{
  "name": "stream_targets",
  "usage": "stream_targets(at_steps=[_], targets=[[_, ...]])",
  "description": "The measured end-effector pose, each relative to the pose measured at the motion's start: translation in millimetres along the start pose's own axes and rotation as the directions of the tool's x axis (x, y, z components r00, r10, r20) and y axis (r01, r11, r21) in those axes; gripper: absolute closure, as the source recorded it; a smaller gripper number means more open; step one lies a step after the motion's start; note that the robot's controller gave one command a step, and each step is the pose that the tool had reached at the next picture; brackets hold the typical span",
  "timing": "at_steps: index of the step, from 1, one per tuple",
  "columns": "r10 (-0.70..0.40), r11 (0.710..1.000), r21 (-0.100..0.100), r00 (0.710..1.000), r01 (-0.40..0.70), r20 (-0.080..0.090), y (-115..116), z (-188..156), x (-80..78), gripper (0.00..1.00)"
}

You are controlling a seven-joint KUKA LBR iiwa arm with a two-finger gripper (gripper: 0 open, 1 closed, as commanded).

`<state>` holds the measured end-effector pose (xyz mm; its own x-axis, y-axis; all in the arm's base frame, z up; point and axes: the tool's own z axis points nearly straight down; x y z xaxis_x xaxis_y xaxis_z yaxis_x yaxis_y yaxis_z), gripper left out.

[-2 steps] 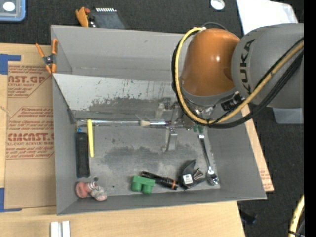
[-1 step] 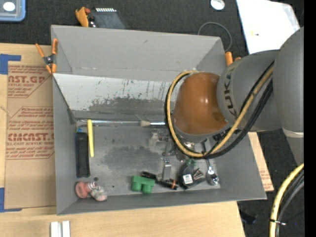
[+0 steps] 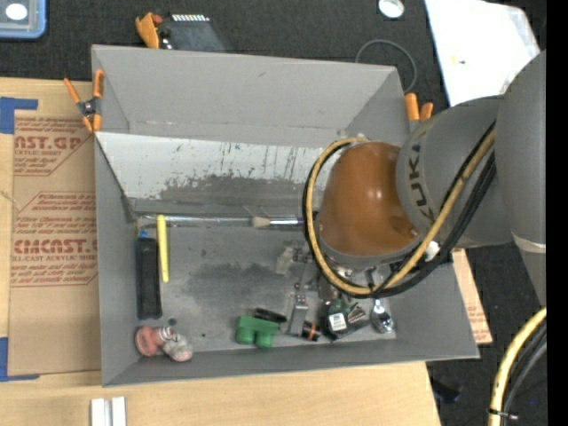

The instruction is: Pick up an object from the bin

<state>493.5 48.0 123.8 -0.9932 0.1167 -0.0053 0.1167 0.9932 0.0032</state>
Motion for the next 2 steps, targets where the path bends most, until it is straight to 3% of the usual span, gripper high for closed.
stream_targets(at_steps=[1,2], targets=[[-0.113,0.994,0.001,0.994,0.113,-0.006,-11.8,9.5,8.4,0.0],[0.152,0.988,0.0,0.988,-0.152,-0.002,-24.3,36.5,10.1,0.0]])
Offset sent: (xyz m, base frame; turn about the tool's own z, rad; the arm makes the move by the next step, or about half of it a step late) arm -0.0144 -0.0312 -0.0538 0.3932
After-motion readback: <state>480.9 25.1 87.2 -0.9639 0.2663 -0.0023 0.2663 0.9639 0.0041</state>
